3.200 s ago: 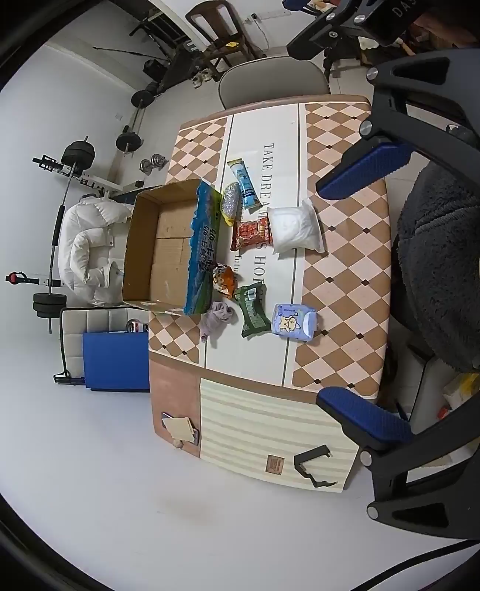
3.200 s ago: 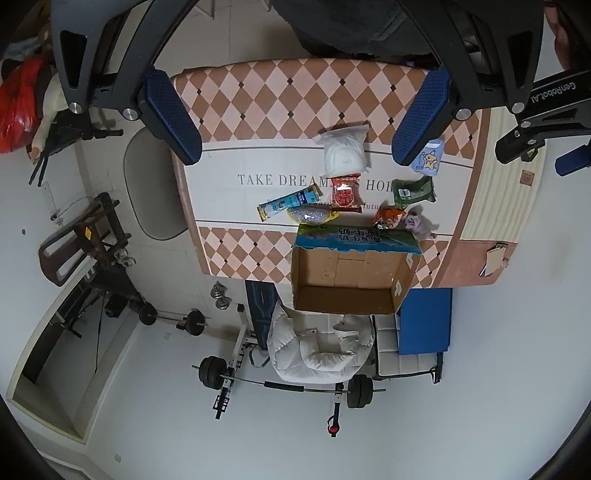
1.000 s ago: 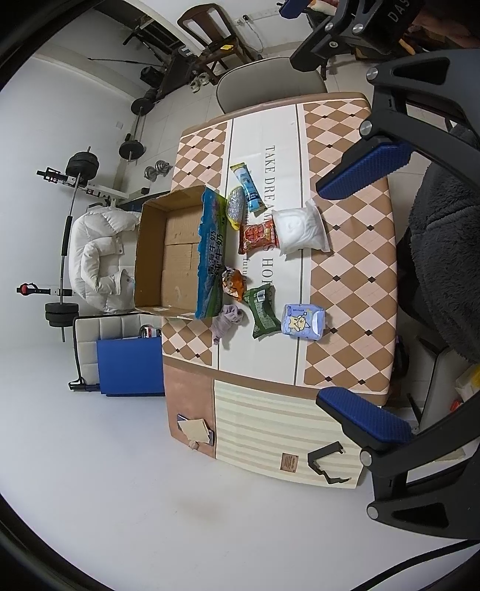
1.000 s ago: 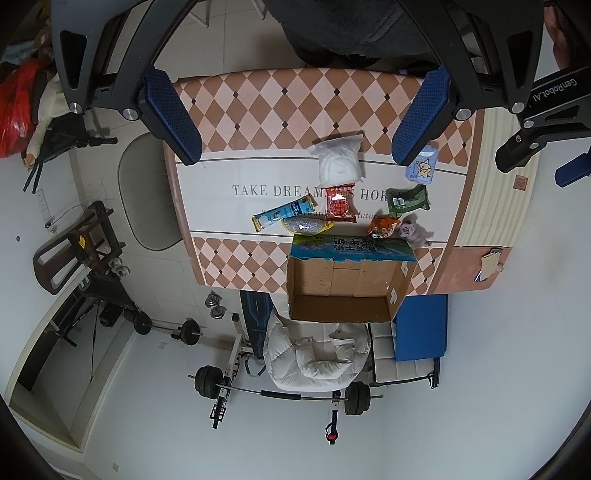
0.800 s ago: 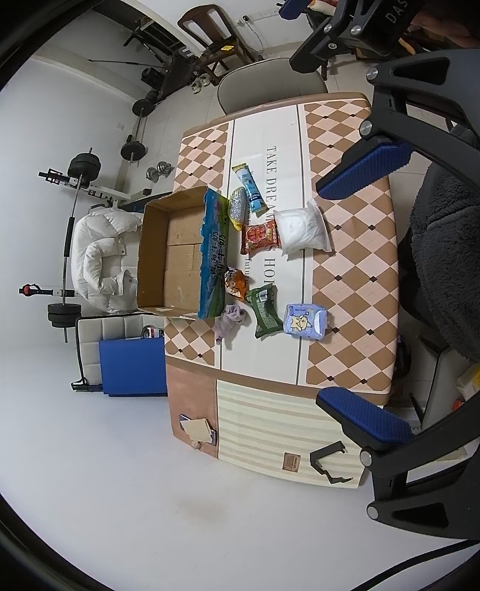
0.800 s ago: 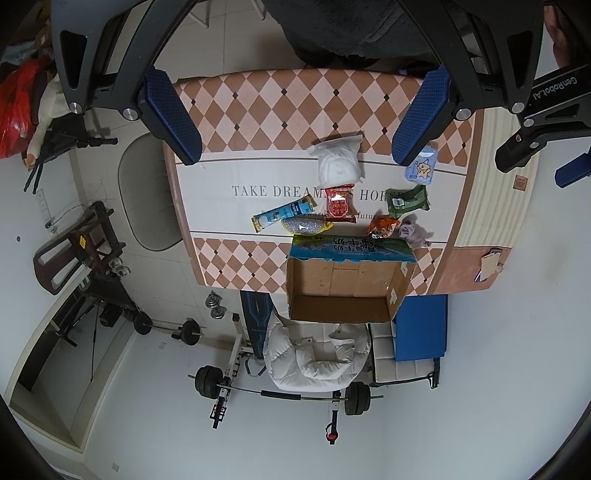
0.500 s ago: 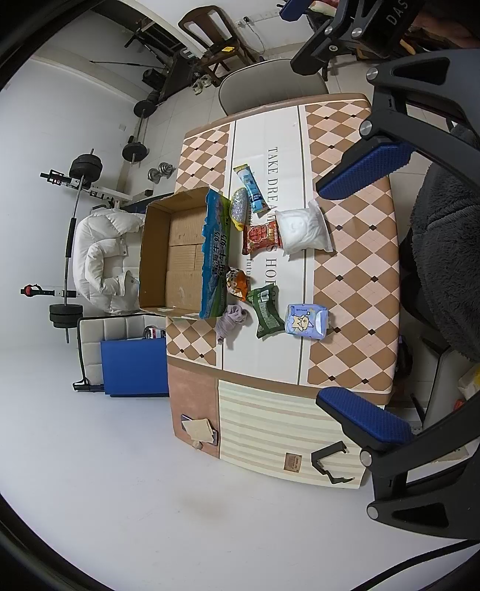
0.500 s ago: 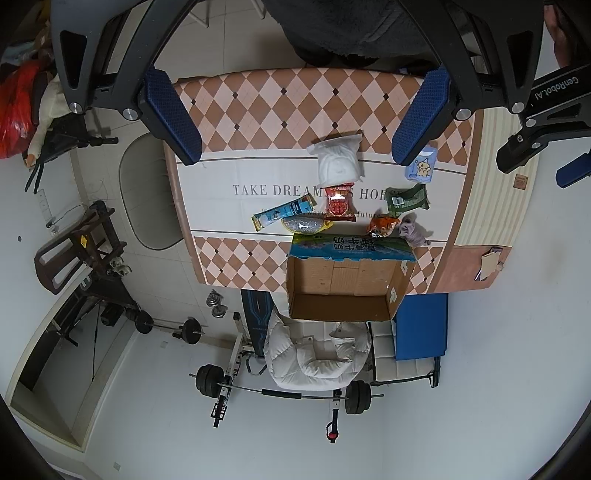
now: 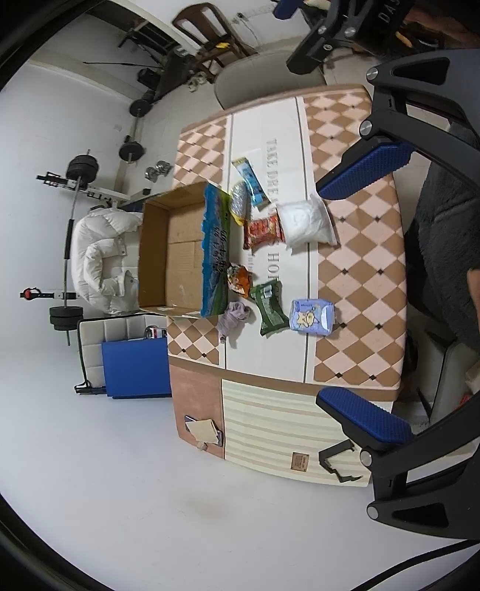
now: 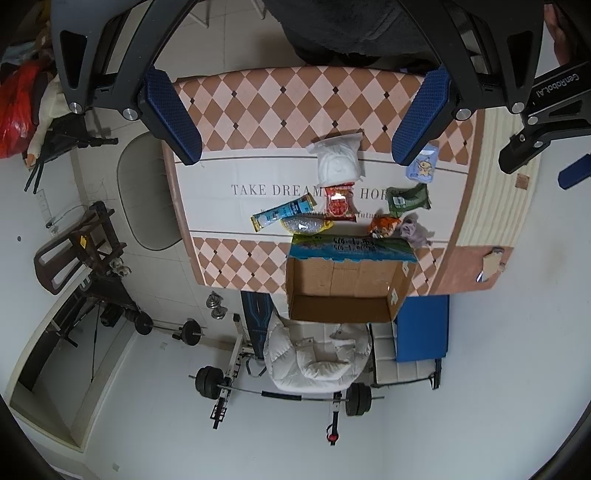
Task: Organize soft objects
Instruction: 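Grasp the blue tissue pack with the left tool while the right grasps the white bag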
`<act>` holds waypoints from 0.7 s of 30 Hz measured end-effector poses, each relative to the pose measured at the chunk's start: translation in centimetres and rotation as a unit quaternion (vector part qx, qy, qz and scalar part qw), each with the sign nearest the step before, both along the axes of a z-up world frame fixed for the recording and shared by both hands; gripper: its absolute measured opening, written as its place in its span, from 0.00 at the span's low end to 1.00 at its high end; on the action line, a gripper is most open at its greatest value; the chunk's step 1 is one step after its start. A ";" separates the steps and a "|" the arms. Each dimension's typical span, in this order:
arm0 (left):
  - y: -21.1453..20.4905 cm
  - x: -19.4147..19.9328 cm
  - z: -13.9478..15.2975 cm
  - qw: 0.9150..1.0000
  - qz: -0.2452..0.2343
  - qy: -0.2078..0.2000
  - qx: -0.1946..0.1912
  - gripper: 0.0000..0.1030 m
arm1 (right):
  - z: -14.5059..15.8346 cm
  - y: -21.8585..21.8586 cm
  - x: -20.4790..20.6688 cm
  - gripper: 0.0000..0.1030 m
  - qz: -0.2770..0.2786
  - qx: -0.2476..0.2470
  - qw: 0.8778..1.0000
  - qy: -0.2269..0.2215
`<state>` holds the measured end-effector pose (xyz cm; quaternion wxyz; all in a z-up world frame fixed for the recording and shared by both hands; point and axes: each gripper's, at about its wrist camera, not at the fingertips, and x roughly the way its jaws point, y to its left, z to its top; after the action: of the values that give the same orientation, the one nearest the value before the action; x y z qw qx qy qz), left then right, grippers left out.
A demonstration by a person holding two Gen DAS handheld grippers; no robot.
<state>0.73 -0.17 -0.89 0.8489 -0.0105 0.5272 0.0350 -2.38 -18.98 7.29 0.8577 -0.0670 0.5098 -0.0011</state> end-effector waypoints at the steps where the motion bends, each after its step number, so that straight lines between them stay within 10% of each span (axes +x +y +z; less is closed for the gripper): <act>1: 0.3 0.6 -1.0 1.000 0.002 0.004 0.011 1.00 | -0.5 0.2 0.4 1.00 0.001 0.000 1.000 0.005; 11: 5.6 8.7 -15.6 0.992 0.032 0.124 -0.020 1.00 | -15.6 1.9 9.2 1.00 0.004 0.010 0.992 0.129; 21: 8.1 13.1 -32.8 0.955 0.027 0.288 -0.061 1.00 | -32.6 3.0 16.0 1.00 -0.007 0.009 0.969 0.247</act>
<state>13.80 7.89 -33.68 0.6579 -0.0654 0.7498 0.0272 13.61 -15.95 -25.32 0.7057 -0.0540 0.7063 0.0143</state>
